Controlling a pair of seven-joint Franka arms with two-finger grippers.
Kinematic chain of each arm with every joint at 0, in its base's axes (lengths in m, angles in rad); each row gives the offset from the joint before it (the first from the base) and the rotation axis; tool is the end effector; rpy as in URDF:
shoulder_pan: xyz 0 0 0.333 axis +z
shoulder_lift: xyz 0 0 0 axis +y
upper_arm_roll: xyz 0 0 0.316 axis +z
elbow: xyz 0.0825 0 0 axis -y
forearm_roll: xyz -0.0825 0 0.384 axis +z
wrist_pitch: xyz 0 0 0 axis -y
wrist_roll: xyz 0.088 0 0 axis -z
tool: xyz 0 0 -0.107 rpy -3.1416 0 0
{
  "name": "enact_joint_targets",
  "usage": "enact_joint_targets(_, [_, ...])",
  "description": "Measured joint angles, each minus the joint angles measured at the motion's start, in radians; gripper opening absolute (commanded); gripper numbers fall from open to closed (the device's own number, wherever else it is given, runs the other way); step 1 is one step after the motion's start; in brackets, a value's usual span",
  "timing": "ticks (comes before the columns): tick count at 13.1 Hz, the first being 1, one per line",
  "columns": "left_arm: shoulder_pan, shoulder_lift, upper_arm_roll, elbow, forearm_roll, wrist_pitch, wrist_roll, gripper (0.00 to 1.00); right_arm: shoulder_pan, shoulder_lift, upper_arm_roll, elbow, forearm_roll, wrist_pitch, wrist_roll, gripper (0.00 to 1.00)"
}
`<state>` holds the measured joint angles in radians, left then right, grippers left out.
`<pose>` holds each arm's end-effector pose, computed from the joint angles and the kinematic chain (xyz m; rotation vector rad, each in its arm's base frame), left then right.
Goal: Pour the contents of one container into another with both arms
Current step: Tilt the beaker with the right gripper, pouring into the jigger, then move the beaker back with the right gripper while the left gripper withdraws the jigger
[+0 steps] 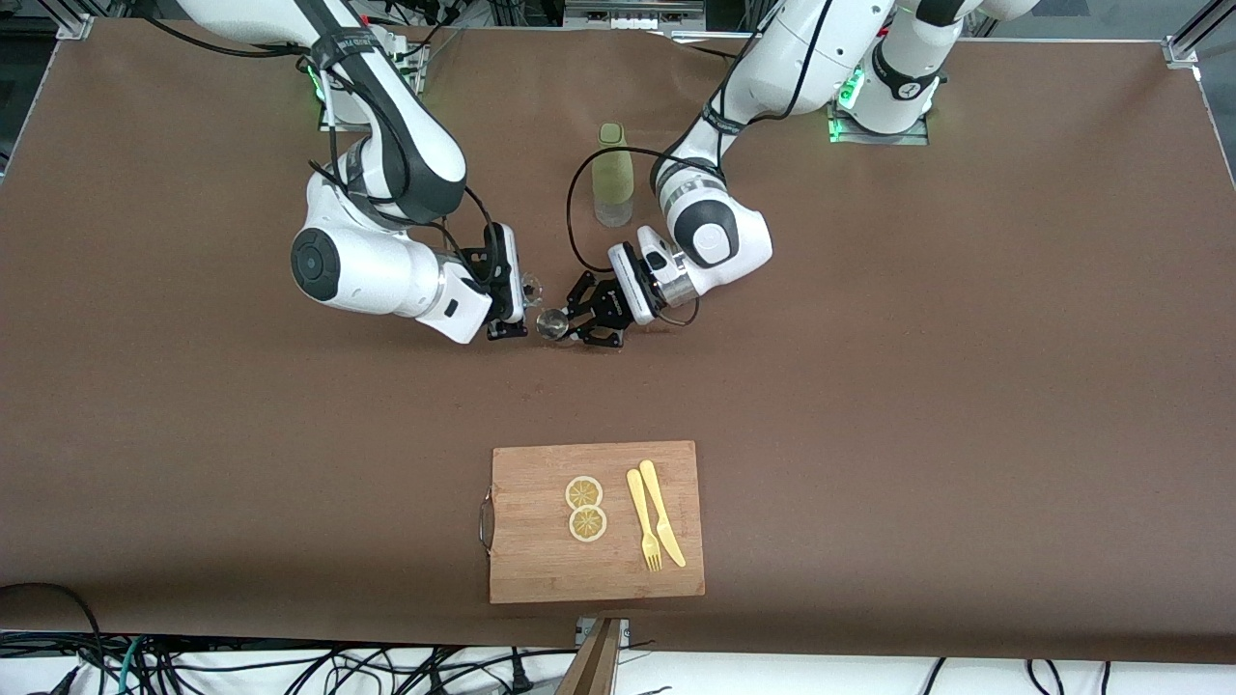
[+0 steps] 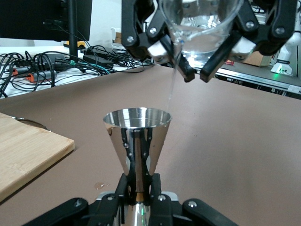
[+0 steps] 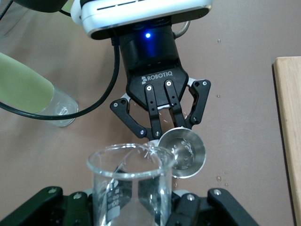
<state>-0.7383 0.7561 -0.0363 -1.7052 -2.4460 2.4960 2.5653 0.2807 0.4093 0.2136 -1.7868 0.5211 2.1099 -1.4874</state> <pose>0.4801 -0.4617 0.1494 1.8165 -1.0334 1.1695 0.5606 0.3163 0.3304 -1.7634 -1.9585 -0.2346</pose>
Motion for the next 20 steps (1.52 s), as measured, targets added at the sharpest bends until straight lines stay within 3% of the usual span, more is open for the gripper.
enact_joint_targets(4, [-0.013,0.000,-0.006,0.001,-0.086,0.003,0.119,0.00,0.000,0.000,0.000,-0.002,0.000,0.002,0.000,0.00])
enact_joint_targets(14, [-0.018,0.000,-0.015,0.001,-0.089,0.008,0.139,0.00,-0.003,-0.016,0.001,-0.003,0.013,0.008,0.002,0.00])
enact_joint_targets(18, [-0.018,0.000,-0.015,0.001,-0.089,0.008,0.139,0.00,-0.022,-0.050,-0.007,-0.004,0.140,-0.061,-0.076,0.00])
enact_joint_targets(20, [-0.017,0.000,-0.014,0.001,-0.090,0.008,0.138,0.00,-0.034,-0.054,-0.039,-0.006,0.235,-0.111,-0.182,0.00])
